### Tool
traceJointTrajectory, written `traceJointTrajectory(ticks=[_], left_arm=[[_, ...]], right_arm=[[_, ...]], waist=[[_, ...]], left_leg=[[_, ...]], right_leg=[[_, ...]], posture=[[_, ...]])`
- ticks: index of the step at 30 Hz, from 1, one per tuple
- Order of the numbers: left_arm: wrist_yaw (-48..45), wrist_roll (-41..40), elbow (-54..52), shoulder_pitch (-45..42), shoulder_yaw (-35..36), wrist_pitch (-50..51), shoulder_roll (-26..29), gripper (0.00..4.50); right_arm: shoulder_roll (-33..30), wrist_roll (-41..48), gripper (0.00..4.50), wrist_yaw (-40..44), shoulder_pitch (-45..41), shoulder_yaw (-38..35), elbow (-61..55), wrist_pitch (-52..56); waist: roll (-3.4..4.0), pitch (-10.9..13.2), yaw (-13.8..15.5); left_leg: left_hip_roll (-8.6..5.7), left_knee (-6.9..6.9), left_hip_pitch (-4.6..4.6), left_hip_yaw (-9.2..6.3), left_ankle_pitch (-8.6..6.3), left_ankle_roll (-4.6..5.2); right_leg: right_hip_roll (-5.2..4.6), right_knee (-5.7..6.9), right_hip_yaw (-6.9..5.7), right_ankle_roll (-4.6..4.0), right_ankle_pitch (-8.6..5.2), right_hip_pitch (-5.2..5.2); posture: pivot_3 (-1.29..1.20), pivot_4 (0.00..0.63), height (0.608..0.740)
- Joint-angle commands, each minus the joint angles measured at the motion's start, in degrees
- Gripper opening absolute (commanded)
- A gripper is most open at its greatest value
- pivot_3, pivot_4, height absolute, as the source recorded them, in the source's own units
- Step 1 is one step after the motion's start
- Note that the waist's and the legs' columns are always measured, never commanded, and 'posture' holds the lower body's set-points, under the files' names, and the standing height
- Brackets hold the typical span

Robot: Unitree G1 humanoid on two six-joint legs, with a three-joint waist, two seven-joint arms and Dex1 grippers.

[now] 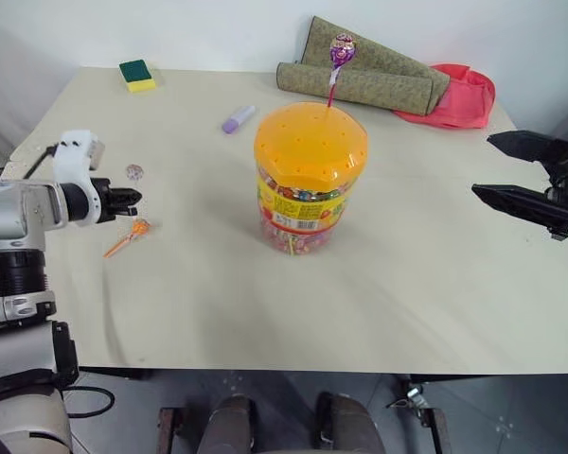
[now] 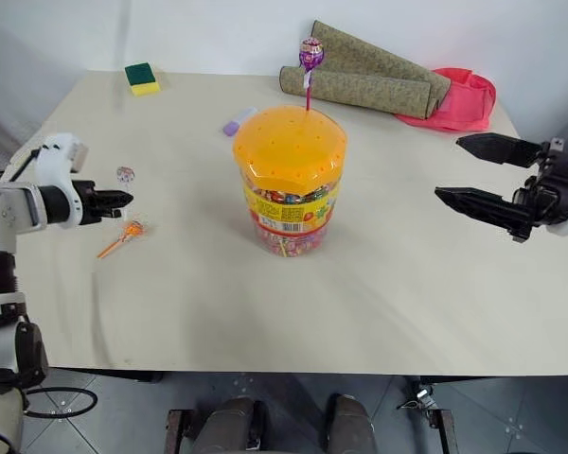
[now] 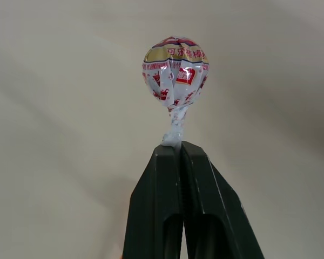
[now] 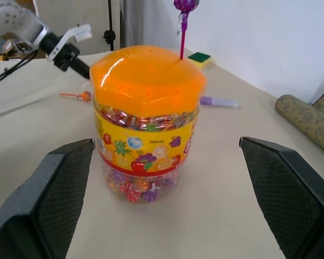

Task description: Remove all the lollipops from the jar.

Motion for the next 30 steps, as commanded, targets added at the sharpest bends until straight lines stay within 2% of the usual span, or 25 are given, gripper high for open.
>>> traceJointTrajectory(ticks=[1,4,7,19,20,30], left_arm=[[2.7,-0.2,-1.9,-0.1,0.9,1.6,-0.1,0.02],[4.2,-0.1,-1.2,-0.3,-0.6,4.9,-0.2,0.02],[4.9,-0.7,-1.0,-0.9,-0.6,6.8,-0.7,0.67],[4.6,-2.6,-2.7,-3.2,-3.0,8.5,0.7,4.34],[4.5,-2.6,-2.6,-3.4,-3.1,8.2,0.9,4.46],[2.5,-3.7,-3.8,-5.4,-4.9,7.4,4.6,4.46]], right_arm=[[-0.3,0.3,4.50,0.2,-1.0,-0.8,-0.1,-0.6],[-0.5,-0.3,4.50,0.4,-1.8,-0.4,0.4,-0.9],[-0.6,-0.5,4.50,0.5,-2.4,-0.3,0.8,-1.0],[-0.9,-1.3,4.50,0.9,-2.2,-0.9,0.8,-1.2],[-0.9,-1.2,4.50,0.8,-2.1,-1.0,0.6,-1.2],[-1.4,-1.4,4.50,1.0,-1.9,-1.4,0.6,-1.4]], waist=[[0.00,0.0,0.0],[0.00,0.0,0.0],[0.00,0.0,0.0],[0.00,0.0,0.0],[0.00,0.0,0.0],[0.00,0.0,0.0]], left_leg=[[0.00,0.00,0.00,-0.01,0.00,0.00],[0.00,0.00,0.00,0.00,0.00,0.00],[0.00,0.00,0.00,0.01,0.00,0.00],[0.00,0.00,0.01,0.02,0.00,0.00],[0.00,0.00,0.01,0.02,0.00,0.00],[0.00,0.00,0.01,0.03,0.00,0.00]], right_leg=[[0.00,0.00,0.00,0.00,0.00,0.00],[0.00,0.00,0.01,0.00,0.00,0.00],[0.00,0.01,0.01,0.00,0.00,0.00],[0.00,0.01,0.02,0.00,0.00,0.00],[0.00,0.01,0.02,0.00,0.00,0.00],[0.00,0.00,0.03,0.00,0.00,0.00]], posture=[[0.00,0.150,0.740],[0.00,0.150,0.740],[0.00,0.150,0.740],[0.00,0.150,0.740],[0.00,0.150,0.740],[0.00,0.150,0.740]])
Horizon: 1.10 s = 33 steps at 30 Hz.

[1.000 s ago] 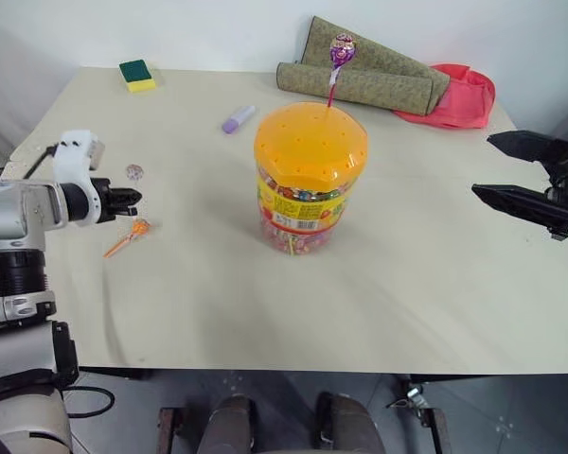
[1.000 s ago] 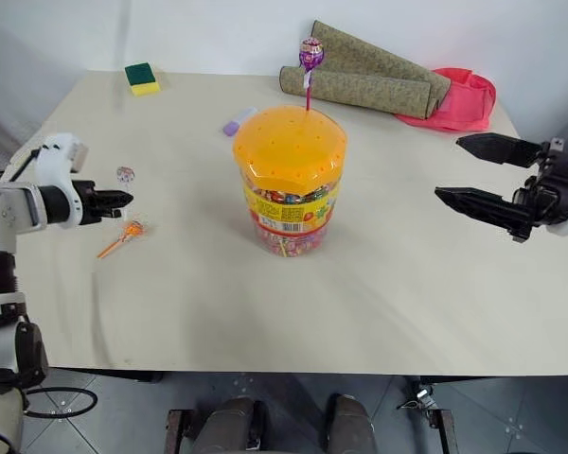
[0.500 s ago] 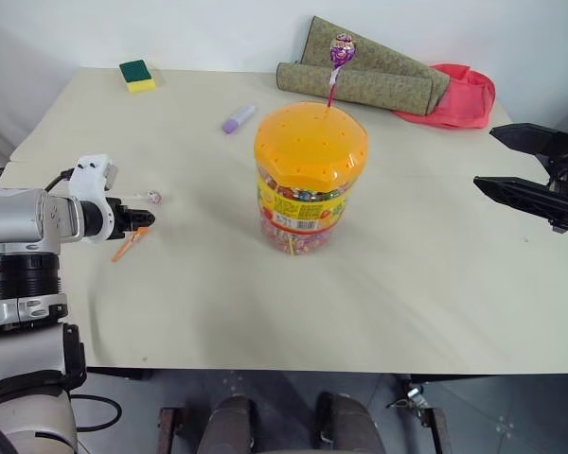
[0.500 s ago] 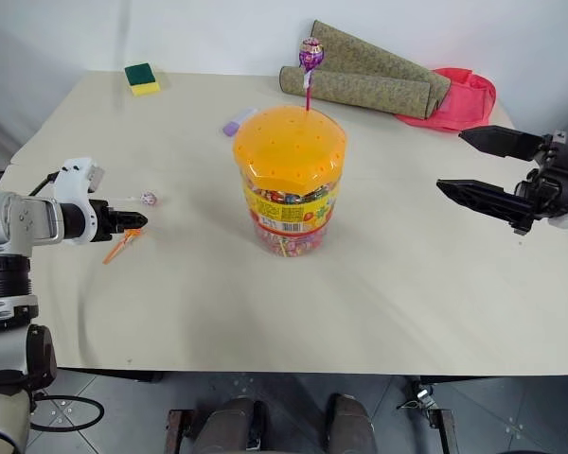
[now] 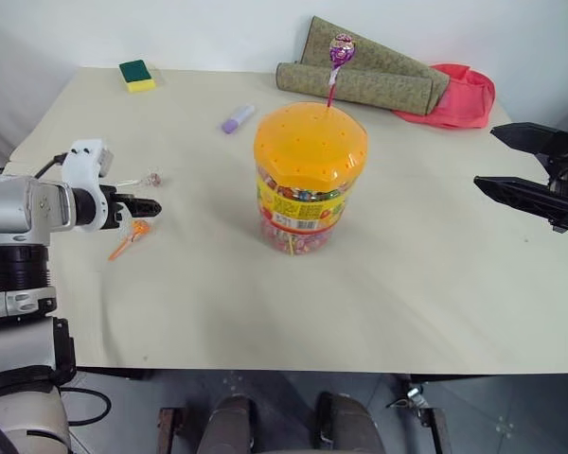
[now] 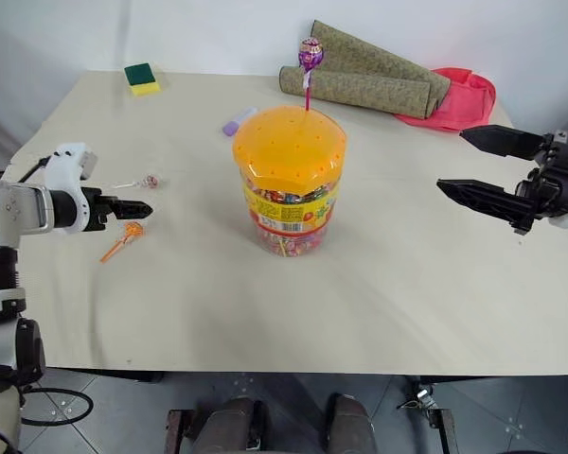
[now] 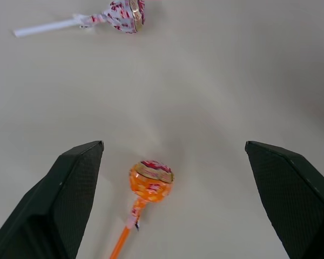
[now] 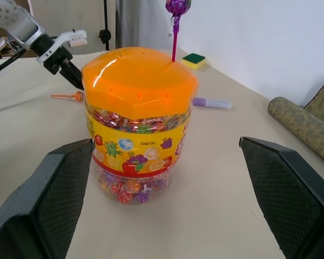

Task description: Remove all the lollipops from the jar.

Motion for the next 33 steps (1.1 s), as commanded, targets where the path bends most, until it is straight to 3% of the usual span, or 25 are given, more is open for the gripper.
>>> traceJointTrajectory(ticks=[1,9,13,18,25,33], left_arm=[[-1.1,-0.6,-2.2,-1.7,-0.3,-1.1,2.1,4.46],[-5.1,-2.7,-4.4,-4.1,-0.8,-5.3,4.2,4.46],[-13.4,-7.0,-8.9,-2.1,1.1,-16.0,3.5,4.46],[-26.7,-14.4,-10.0,0.3,5.9,-34.2,-1.2,4.46],[-46.2,-20.0,0.9,-0.3,7.7,-48.2,-2.5,4.46],[-54.9,-22.7,4.7,1.7,9.0,-52.2,-1.4,4.46]], right_arm=[[-1.4,0.3,4.50,0.4,-0.2,-2.2,-0.9,-0.7],[-1.6,0.0,4.50,0.4,-1.3,-1.8,-0.3,-1.0],[-1.7,0.1,4.50,-1.3,-2.6,-1.2,-1.0,0.4],[0.3,0.4,4.50,-6.2,-8.8,1.6,-1.1,2.7],[5.7,-3.6,4.50,-9.7,-21.2,13.3,1.0,5.7],[16.2,-8.7,4.50,-9.4,-31.7,22.7,8.2,5.7]], waist=[[0.00,0.0,0.0],[0.00,0.0,0.1],[0.00,0.0,0.0],[0.02,0.0,-0.1],[0.03,0.0,-1.3],[0.04,0.0,-1.7]], left_leg=[[0.00,0.00,0.00,0.00,0.00,0.00],[0.00,0.00,-0.01,0.00,0.00,0.00],[0.01,0.00,0.00,0.01,0.00,0.00],[0.03,0.02,0.00,0.03,0.00,-0.01],[0.02,0.00,0.01,0.07,0.00,-0.01],[0.02,-0.01,-0.03,0.06,0.00,0.00]], right_leg=[[0.00,0.00,0.00,0.00,0.00,0.00],[0.00,0.00,-0.01,0.00,0.00,0.00],[0.00,-0.01,0.00,0.00,0.00,0.00],[0.00,0.00,0.00,0.00,0.00,-0.01],[0.01,0.00,-0.01,-0.01,0.00,-0.03],[0.01,0.00,-0.03,0.00,0.00,-0.07]], posture=[[0.00,0.150,0.740],[0.00,0.150,0.740],[0.00,0.150,0.740],[0.00,0.150,0.740],[0.00,0.150,0.740],[0.00,0.150,0.740]])
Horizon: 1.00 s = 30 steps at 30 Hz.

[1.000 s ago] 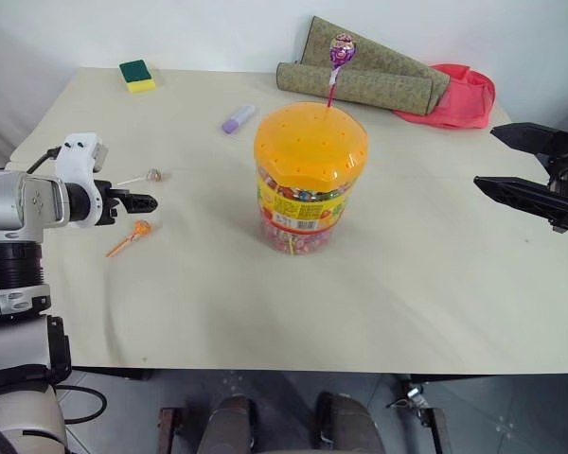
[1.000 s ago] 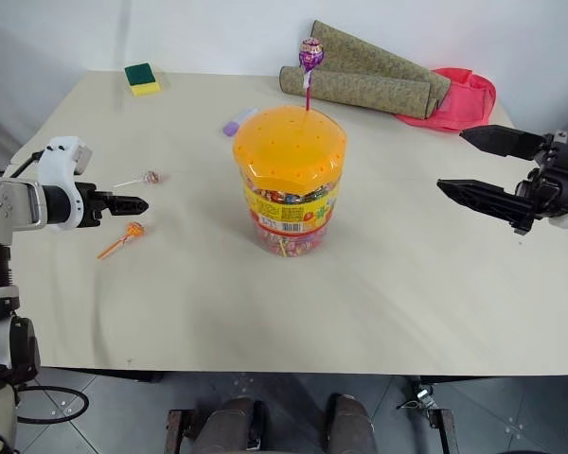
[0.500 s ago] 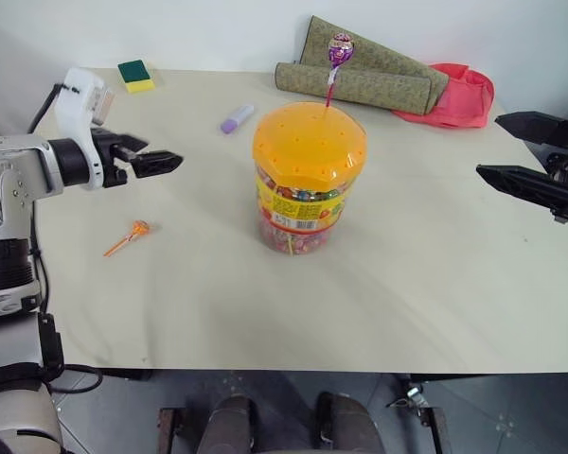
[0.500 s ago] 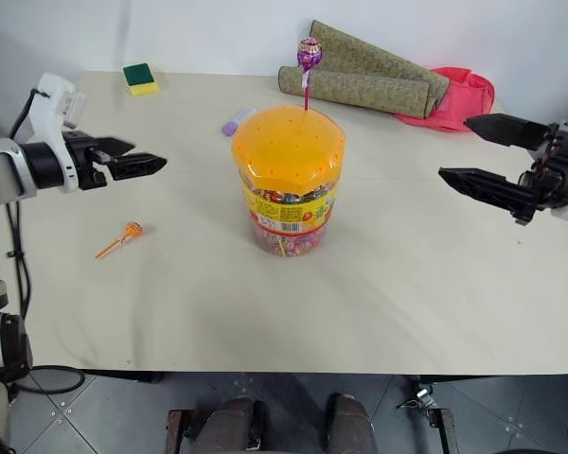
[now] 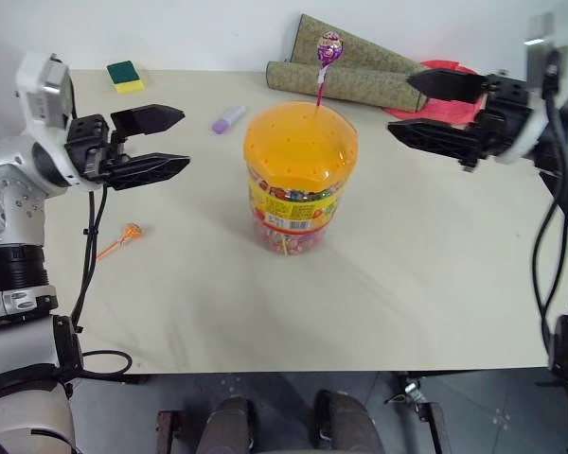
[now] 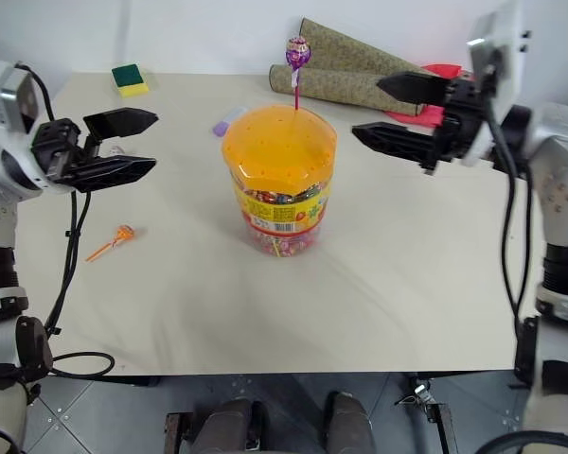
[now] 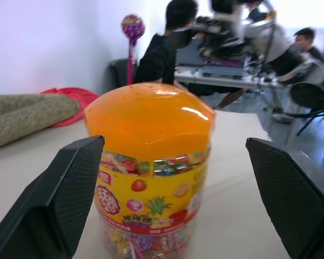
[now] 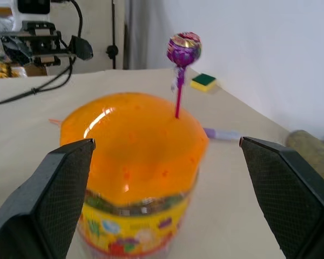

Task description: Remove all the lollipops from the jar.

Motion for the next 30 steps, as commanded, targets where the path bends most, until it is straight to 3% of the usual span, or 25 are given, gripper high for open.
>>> traceJointTrajectory(ticks=[1,11,20,30], left_arm=[[-2.1,-1.8,-0.7,1.4,2.3,-0.7,1.8,4.46],[-1.4,-2.7,-2.4,5.0,5.1,0.1,5.7,4.46],[0.7,-3.1,-3.3,6.9,7.3,0.7,7.7,4.46],[0.5,-4.2,-3.8,8.1,8.3,0.3,7.9,4.50]], right_arm=[[3.5,-2.5,4.50,0.7,-4.4,2.0,4.2,-1.6],[15.1,-8.8,4.50,4.8,-15.4,4.5,21.4,-9.3],[20.7,-13.4,4.50,7.3,-23.3,3.6,36.1,-17.1],[22.3,-13.8,1.38,8.7,-26.0,1.0,38.4,-18.0]], waist=[[0.00,0.0,-0.1],[0.03,0.0,-1.1],[0.06,0.0,-2.2],[0.09,0.1,-3.1]], left_leg=[[0.00,0.00,0.01,0.00,0.00,0.00],[0.00,-0.07,-0.02,-0.05,0.00,-0.01],[0.00,-0.28,0.00,-0.02,0.01,-0.02],[0.00,-0.31,0.00,-0.04,0.01,-0.02]], right_leg=[[0.00,0.01,0.01,0.00,0.00,0.00],[0.00,0.03,-0.03,-0.01,0.00,-0.05],[0.00,0.06,-0.07,-0.01,-0.01,-0.20],[0.00,0.08,-0.06,-0.01,-0.01,-0.22]], posture=[[0.00,0.150,0.740],[0.00,0.150,0.740],[0.00,0.150,0.740],[0.00,0.150,0.740]])
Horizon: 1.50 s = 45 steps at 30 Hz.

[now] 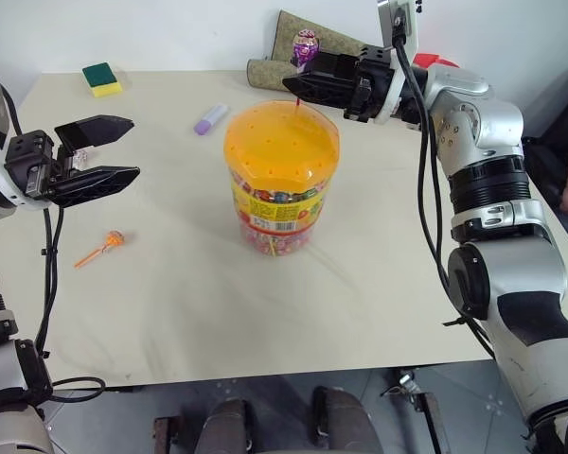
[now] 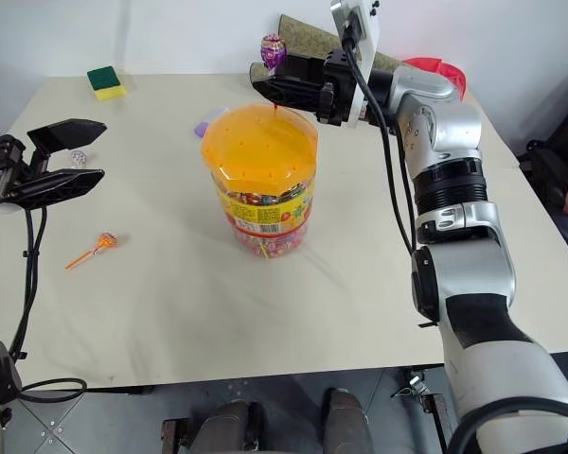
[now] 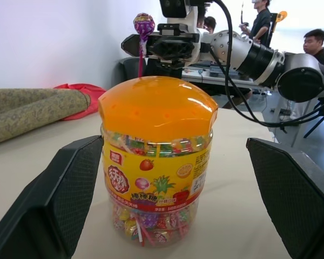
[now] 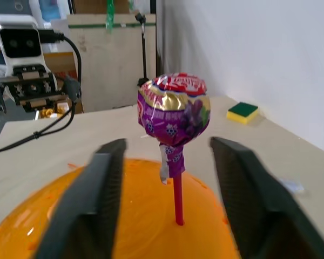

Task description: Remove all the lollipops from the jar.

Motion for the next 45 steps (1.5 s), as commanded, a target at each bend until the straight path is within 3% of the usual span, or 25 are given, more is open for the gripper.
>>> traceJointTrajectory(ticks=[1,4,5,14,18,20,23,27,31,37,45], left_arm=[[0.0,-1.6,-1.3,-0.3,1.6,-0.7,1.0,4.50],[-0.1,-1.4,-0.6,-0.9,1.1,-1.1,0.8,4.50],[-0.1,-1.3,-0.5,-1.0,1.0,-1.2,0.7,4.50],[-1.7,-0.8,2.4,-3.2,-0.1,-3.4,0.3,4.50],[-2.8,-1.0,2.8,-3.1,-0.3,-3.6,0.2,4.50],[-3.5,-1.3,2.4,-2.5,-0.2,-3.9,0.0,4.50],[-3.4,-1.8,1.4,-1.8,0.0,-3.2,-0.2,4.50],[-5.2,-2.2,-1.4,2.0,0.0,-2.4,0.5,4.50],[-8.1,-3.0,-2.5,4.5,-0.4,-1.8,2.1,4.50],[-9.2,-3.7,-1.2,3.0,-2.1,-3.2,1.0,4.50],[-8.1,-4.3,-2.1,3.6,-2.6,-3.6,0.7,4.50]], right_arm=[[0.0,0.3,1.09,-0.1,-3.6,-2.3,-0.2,-0.6],[0.1,0.2,0.11,-1.8,-5.4,-3.3,1.5,-0.7],[0.0,0.1,0.01,-1.9,-5.8,-3.5,1.8,-0.9],[-1.4,-0.9,0.01,-5.7,-10.0,-6.2,1.4,-2.2],[-5.5,-2.2,0.01,-7.9,-9.8,-5.7,-3.6,2.5],[-11.2,-5.0,0.01,-4.7,-7.2,-1.3,-8.1,10.6],[-16.9,-4.8,0.01,-5.0,-2.1,-0.6,-16.0,17.9],[-27.1,-5.3,0.01,-8.3,10.2,0.7,-28.7,34.9],[-33.3,-6.6,0.01,-13.6,28.7,-0.5,-37.0,42.9],[-30.4,-9.4,0.01,-19.8,38.2,0.8,-32.4,39.7],[-26.0,-12.3,0.01,-22.4,36.4,2.1,-20.4,31.5]], waist=[[0.03,0.0,0.0],[0.06,0.0,-0.1],[0.06,0.0,0.0],[0.07,0.0,0.0],[0.07,0.0,0.1],[0.07,0.0,0.2],[0.03,0.0,0.6],[0.05,0.0,0.6],[0.05,0.0,1.2],[0.16,0.0,1.5],[0.17,0.0,1.6]], left_leg=[[0.00,0.00,0.00,0.00,0.00,0.00],[0.00,-0.01,0.00,0.01,0.00,0.00],[0.00,-0.01,0.00,0.01,0.00,0.00],[0.00,-0.01,-0.08,0.07,0.00,0.00],[0.00,-0.02,-0.15,0.07,0.00,0.00],[-0.01,-0.01,-0.22,0.06,0.00,0.00],[-0.02,0.03,-0.30,-0.06,0.00,0.00],[-0.03,0.03,-0.38,0.06,0.00,0.00],[0.03,0.07,-0.44,0.15,-0.01,0.00],[0.01,0.12,-0.46,0.35,0.02,-0.03],[0.01,0.15,-0.46,0.33,0.02,-0.04]], right_leg=[[0.00,0.00,0.00,0.00,0.00,0.00],[0.00,0.02,0.01,0.00,0.00,-0.04],[0.00,0.05,0.02,0.00,0.00,-0.06],[-0.01,0.17,0.06,0.00,0.00,-0.24],[-0.01,0.23,0.07,0.00,0.00,-0.33],[-0.02,0.23,0.07,0.00,0.00,-0.38],[-0.02,0.25,0.04,0.00,0.00,-0.39],[-0.05,0.19,0.03,-0.01,0.00,-0.49],[-0.05,0.20,-0.05,-0.03,-0.01,-0.57],[-0.08,0.18,0.07,-0.03,-0.01,-0.66],[-0.08,0.17,0.05,-0.03,-0.01,-0.64]], posture=[[0.00,0.150,0.740],[0.00,0.150,0.740],[0.00,0.150,0.740],[0.00,0.150,0.740],[0.00,0.150,0.740],[0.00,0.150,0.740],[0.00,0.150,0.740],[0.00,0.150,0.740],[0.00,0.150,0.740],[0.00,0.150,0.740],[0.00,0.150,0.740]])
